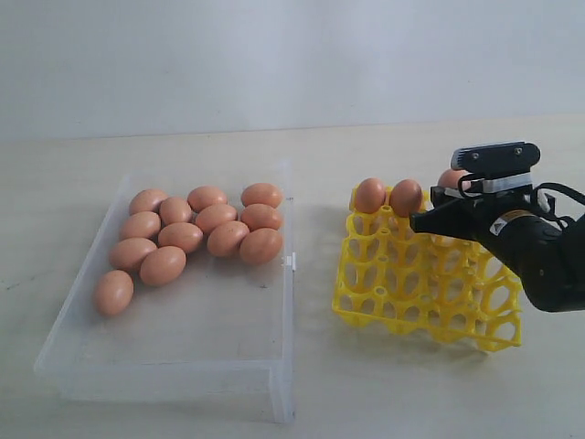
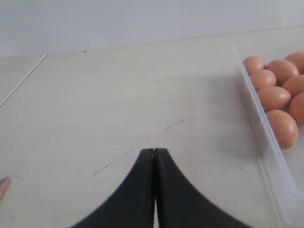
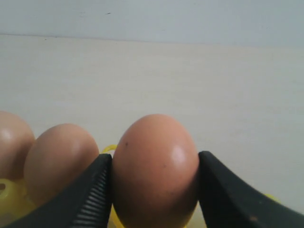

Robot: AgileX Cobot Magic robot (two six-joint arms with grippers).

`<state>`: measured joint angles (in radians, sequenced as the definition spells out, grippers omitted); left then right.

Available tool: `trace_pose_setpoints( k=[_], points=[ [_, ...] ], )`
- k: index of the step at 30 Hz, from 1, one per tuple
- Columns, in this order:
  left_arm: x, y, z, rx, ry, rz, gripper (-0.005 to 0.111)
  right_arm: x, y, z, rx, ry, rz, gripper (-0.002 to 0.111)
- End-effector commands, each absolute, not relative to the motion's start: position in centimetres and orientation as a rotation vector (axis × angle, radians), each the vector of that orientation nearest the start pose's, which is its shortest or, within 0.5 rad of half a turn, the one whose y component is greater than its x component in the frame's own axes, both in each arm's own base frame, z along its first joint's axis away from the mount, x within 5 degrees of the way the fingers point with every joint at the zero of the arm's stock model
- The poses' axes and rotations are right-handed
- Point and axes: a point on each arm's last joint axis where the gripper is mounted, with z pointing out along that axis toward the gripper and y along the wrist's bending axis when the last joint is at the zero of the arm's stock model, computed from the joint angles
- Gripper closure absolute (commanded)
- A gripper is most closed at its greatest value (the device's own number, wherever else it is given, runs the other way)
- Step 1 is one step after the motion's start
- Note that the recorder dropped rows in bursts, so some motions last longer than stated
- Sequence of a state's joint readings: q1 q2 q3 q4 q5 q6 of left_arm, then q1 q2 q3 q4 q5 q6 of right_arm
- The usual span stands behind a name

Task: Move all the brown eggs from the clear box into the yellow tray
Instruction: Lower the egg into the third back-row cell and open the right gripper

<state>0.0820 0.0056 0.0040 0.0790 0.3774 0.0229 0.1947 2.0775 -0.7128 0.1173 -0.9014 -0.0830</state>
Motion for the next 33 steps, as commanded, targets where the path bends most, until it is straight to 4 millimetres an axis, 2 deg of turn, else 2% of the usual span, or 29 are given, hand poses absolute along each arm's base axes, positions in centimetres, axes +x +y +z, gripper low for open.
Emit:
trace_pose_setpoints(
  k=[1, 3, 8, 10, 21, 33],
  points=[
    [5.2, 0.6, 17.9, -0.008, 1.862, 0.137, 0.107, 34.5, 6.1, 8.4, -0.184, 1.932, 0.050, 0.095],
    [5.2, 0.6, 17.9, -0.008, 1.862, 0.137, 0.107, 34.4, 6.4, 8.3, -0.226, 1.937, 0.063, 0.087],
    [5.2, 0.6, 17.9, -0.006, 1.862, 0.138, 0.107, 34.3, 6.4, 8.2, -0.202, 1.954, 0.085, 0.060],
    [5.2, 0.6, 17.9, -0.006, 1.862, 0.138, 0.107, 34.3, 6.4, 8.2, -0.195, 1.964, 0.087, 0.055],
    [5.2, 0.6, 17.9, -0.009, 1.861, 0.137, 0.107, 34.3, 6.2, 8.6, -0.170, 1.971, 0.080, 0.054],
    [5.2, 0.6, 17.9, -0.009, 1.861, 0.136, 0.107, 34.2, 6.3, 13.6, -0.136, 1.910, 0.110, 0.054]
  ],
)
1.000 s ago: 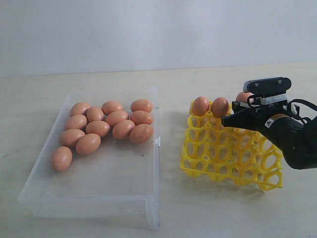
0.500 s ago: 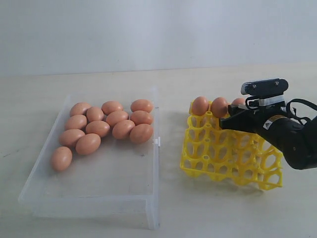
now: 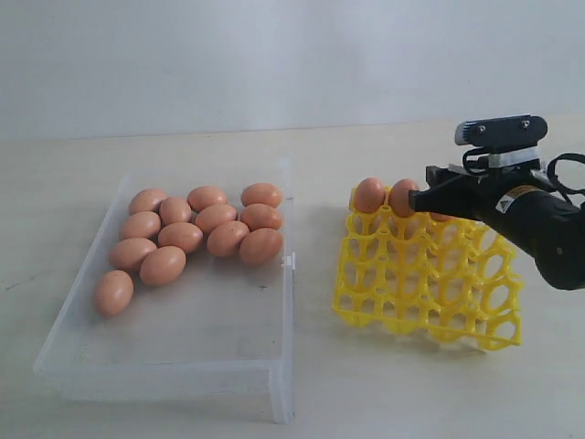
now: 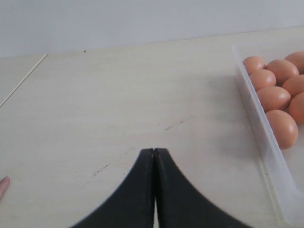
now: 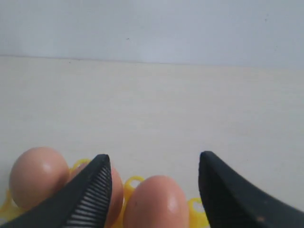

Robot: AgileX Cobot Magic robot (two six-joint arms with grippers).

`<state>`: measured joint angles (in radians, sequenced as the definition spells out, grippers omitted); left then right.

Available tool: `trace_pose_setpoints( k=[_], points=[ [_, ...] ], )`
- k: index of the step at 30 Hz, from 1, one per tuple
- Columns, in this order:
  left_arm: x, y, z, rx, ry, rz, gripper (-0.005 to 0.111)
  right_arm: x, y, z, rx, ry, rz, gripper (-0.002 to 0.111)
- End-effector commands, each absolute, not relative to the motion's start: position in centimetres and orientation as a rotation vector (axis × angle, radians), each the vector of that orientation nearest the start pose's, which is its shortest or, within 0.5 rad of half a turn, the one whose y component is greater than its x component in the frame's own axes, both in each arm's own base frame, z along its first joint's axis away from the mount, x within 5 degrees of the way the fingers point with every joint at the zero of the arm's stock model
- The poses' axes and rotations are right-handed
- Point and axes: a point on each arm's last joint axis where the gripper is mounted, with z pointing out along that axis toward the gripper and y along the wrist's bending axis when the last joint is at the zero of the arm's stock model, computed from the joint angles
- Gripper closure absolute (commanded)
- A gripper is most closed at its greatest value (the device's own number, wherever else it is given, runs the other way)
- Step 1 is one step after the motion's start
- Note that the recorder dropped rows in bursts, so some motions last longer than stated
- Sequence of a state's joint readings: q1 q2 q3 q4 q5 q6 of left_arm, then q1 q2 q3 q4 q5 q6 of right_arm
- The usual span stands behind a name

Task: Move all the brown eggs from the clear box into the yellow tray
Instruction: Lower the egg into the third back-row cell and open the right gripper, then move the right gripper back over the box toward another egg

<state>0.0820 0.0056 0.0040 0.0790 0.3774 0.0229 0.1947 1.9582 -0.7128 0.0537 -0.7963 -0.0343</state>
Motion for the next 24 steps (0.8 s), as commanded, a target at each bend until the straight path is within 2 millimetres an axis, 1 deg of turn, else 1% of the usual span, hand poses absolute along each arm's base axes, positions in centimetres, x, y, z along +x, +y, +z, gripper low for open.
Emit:
trace_pose_setpoints(
  k=[1, 8, 9, 10, 11, 12, 13, 15, 17, 18, 20, 21, 22, 23, 24],
  points=[
    [5.2, 0.6, 17.9, -0.009, 1.861, 0.136, 0.107, 34.1, 6.2, 14.1, -0.133, 1.908, 0.111, 0.054],
    [5.2, 0.6, 17.9, -0.007, 1.862, 0.138, 0.107, 33.2, 6.2, 18.0, -0.072, 1.889, 0.168, 0.054],
    [5.2, 0.6, 17.9, -0.007, 1.862, 0.138, 0.107, 32.7, 6.4, 19.2, -0.027, 1.896, 0.223, 0.054],
    [5.2, 0.6, 17.9, -0.007, 1.862, 0.138, 0.107, 32.5, 6.5, 19.5, -0.016, 1.909, 0.251, 0.054],
    [5.2, 0.6, 17.9, -0.007, 1.862, 0.138, 0.107, 31.8, 7.2, 20.8, -0.012, 1.910, 0.334, 0.055],
    [5.2, 0.6, 17.9, -0.007, 1.862, 0.138, 0.107, 31.4, 7.6, 21.4, -0.041, 1.908, 0.363, 0.055],
    [5.2, 0.6, 17.9, -0.007, 1.862, 0.138, 0.107, 30.7, 8.8, 22.6, -0.073, 1.933, 0.426, 0.060],
    [5.2, 0.6, 17.9, -0.007, 1.862, 0.138, 0.107, 30.1, 10.2, 23.4, -0.125, 1.969, 0.468, 0.068],
    [5.2, 0.6, 17.9, -0.007, 1.862, 0.138, 0.107, 29.5, 12.2, 24.2, -0.232, 2.003, 0.496, 0.076],
    [5.2, 0.6, 17.9, -0.007, 1.862, 0.138, 0.107, 29.2, 13.7, 24.9, -0.323, 2.001, 0.506, 0.085],
    [5.2, 0.6, 17.9, -0.007, 1.862, 0.138, 0.107, 28.7, 16.1, 26.2, -0.453, 1.964, 0.545, 0.109],
    [5.2, 0.6, 17.9, -0.007, 1.862, 0.138, 0.107, 28.5, 17.6, 27.0, -0.473, 1.947, 0.598, 0.108],
    [5.2, 0.6, 17.9, -0.007, 1.862, 0.138, 0.107, 28.4, 18.5, 27.7, -0.502, 1.925, 0.618, 0.108],
    [5.2, 0.6, 17.9, -0.007, 1.862, 0.138, 0.107, 28.2, 19.9, 28.1, -0.523, 1.918, 0.667, 0.108],
    [5.2, 0.6, 17.9, -0.007, 1.862, 0.138, 0.107, 28.1, 20.7, 28.3, -0.540, 1.914, 0.695, 0.108]
  ],
)
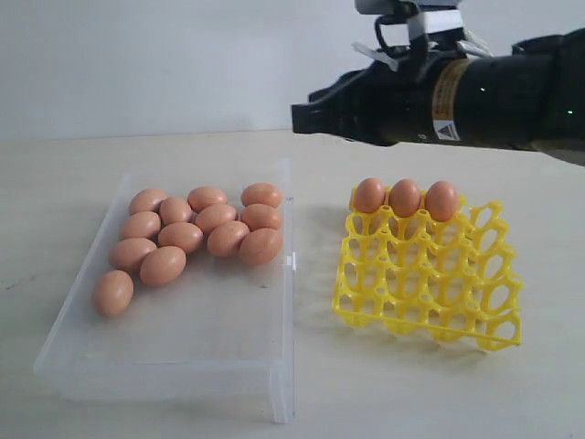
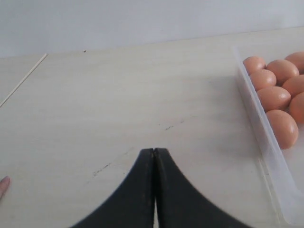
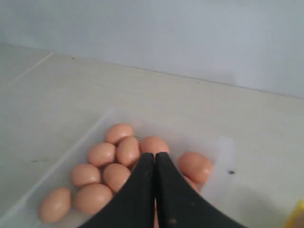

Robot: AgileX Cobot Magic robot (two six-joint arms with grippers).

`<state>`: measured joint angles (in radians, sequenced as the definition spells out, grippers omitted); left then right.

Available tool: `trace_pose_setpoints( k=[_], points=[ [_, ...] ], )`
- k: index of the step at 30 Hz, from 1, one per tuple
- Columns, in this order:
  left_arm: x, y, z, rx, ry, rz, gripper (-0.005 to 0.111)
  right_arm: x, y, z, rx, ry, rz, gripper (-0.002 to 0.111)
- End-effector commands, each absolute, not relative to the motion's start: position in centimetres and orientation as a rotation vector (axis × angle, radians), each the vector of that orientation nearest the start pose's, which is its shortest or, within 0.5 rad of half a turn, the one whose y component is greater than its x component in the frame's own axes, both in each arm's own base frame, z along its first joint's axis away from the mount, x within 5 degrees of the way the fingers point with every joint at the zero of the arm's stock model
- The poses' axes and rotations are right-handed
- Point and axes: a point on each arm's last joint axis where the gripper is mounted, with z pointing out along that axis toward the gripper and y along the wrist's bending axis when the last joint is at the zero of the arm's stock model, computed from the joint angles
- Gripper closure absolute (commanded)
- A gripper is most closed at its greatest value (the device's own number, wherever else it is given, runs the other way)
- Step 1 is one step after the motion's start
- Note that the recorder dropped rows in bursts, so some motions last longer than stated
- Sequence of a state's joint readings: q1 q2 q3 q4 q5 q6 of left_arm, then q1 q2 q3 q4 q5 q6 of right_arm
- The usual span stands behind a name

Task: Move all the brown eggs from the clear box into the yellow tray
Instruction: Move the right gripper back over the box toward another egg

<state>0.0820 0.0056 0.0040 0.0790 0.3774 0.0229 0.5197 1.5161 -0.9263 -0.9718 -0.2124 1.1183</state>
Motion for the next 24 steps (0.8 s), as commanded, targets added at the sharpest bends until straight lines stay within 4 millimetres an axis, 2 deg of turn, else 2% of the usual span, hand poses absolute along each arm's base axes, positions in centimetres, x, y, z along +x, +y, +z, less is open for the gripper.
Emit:
trace_pose_setpoints(
  k=[1, 3, 4, 7, 9, 10, 12, 13, 15, 24],
  points=[
    [5.2, 0.6, 17.9, -0.007, 1.862, 0.138, 0.107, 28.2, 22.1, 28.4, -0.592, 1.913, 0.735, 0.108],
    [5.2, 0.6, 17.9, -0.007, 1.862, 0.138, 0.107, 28.8, 23.5, 27.4, -0.653, 1.971, 0.794, 0.108],
    [5.2, 0.6, 17.9, -0.007, 1.862, 0.138, 0.107, 29.4, 24.9, 26.5, -0.691, 2.073, 0.896, 0.108],
    [5.2, 0.6, 17.9, -0.007, 1.862, 0.138, 0.107, 29.8, 27.1, 25.5, -0.809, 2.098, 1.094, 0.108],
    [5.2, 0.6, 17.9, -0.007, 1.862, 0.138, 0.107, 30.6, 28.2, 24.9, -0.795, 2.114, 1.117, 0.108],
    [5.2, 0.6, 17.9, -0.007, 1.862, 0.138, 0.107, 30.8, 28.5, 24.7, -0.785, 2.115, 1.094, 0.108],
    [5.2, 0.6, 17.9, -0.007, 1.862, 0.138, 0.107, 31.5, 28.6, 24.7, -0.740, 2.080, 0.942, 0.108],
    [5.2, 0.6, 17.9, -0.007, 1.862, 0.138, 0.107, 32.2, 28.3, 24.7, -0.717, 2.047, 0.811, 0.108],
    [5.2, 0.6, 17.9, -0.007, 1.862, 0.138, 0.107, 32.6, 28.1, 24.7, -0.704, 2.022, 0.715, 0.108],
    [5.2, 0.6, 17.9, -0.007, 1.862, 0.138, 0.107, 33.0, 27.8, 24.1, -0.769, 1.987, 0.597, 0.108]
  ],
)
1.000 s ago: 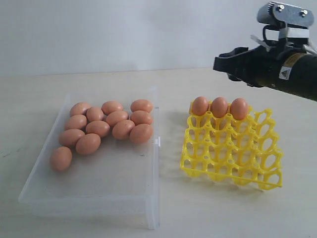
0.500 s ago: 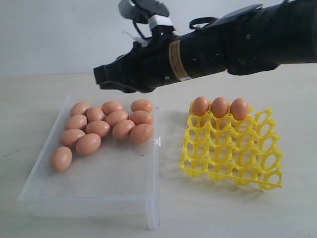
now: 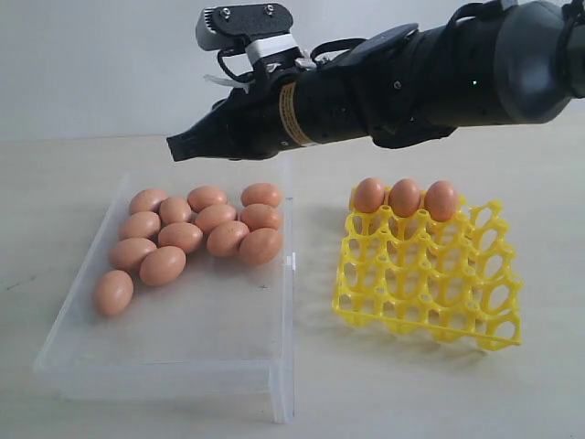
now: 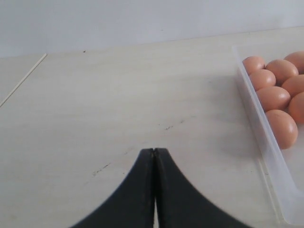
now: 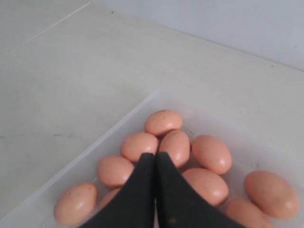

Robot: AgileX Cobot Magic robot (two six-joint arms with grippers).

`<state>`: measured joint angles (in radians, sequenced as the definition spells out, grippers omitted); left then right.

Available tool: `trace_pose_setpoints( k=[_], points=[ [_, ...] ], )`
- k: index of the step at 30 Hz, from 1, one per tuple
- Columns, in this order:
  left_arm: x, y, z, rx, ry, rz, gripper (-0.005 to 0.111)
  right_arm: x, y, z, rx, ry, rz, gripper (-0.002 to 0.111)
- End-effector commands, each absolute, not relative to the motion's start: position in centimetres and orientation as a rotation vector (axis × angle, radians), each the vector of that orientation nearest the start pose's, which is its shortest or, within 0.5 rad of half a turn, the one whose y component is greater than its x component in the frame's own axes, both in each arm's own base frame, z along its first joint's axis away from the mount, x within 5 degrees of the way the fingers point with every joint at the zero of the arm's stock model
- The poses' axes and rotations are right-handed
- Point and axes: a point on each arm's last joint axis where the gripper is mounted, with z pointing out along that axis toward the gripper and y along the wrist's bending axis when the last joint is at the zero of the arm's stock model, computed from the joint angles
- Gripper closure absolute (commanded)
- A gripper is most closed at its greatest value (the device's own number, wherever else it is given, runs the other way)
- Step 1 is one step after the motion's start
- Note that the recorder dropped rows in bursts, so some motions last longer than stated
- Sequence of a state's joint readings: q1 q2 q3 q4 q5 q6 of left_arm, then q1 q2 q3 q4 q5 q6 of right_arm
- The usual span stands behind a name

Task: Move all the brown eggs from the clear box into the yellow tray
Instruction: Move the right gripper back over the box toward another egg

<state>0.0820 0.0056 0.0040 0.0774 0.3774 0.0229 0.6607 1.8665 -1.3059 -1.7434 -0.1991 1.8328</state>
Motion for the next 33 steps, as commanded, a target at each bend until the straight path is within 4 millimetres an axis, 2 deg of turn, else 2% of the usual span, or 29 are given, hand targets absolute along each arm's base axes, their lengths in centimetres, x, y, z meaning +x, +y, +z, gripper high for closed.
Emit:
trace_pose_setpoints(
  k=[1, 6, 8, 15, 26, 30, 33],
  points=[
    [5.2, 0.6, 17.9, -0.007, 1.862, 0.138, 0.107, 32.9, 27.7, 23.8, -0.787, 1.988, 0.586, 0.108],
    [5.2, 0.6, 17.9, -0.007, 1.862, 0.138, 0.107, 31.6, 26.6, 21.2, -0.852, 2.054, 0.544, 0.108],
    [5.2, 0.6, 17.9, -0.007, 1.862, 0.138, 0.107, 31.3, 26.4, 21.1, -0.870, 2.056, 0.538, 0.108],
    [5.2, 0.6, 17.9, -0.007, 1.862, 0.138, 0.107, 30.1, 26.6, 24.1, -0.861, 2.006, 0.677, 0.108],
    [5.2, 0.6, 17.9, -0.007, 1.862, 0.138, 0.107, 29.7, 26.5, 25.1, -0.880, 1.976, 0.689, 0.108],
    [5.2, 0.6, 17.9, -0.007, 1.862, 0.138, 0.107, 29.8, 26.7, 25.5, -0.894, 1.909, 0.696, 0.108],
    [5.2, 0.6, 17.9, -0.007, 1.862, 0.138, 0.107, 29.9, 26.6, 25.5, -0.950, 1.863, 0.639, 0.108]
  ],
)
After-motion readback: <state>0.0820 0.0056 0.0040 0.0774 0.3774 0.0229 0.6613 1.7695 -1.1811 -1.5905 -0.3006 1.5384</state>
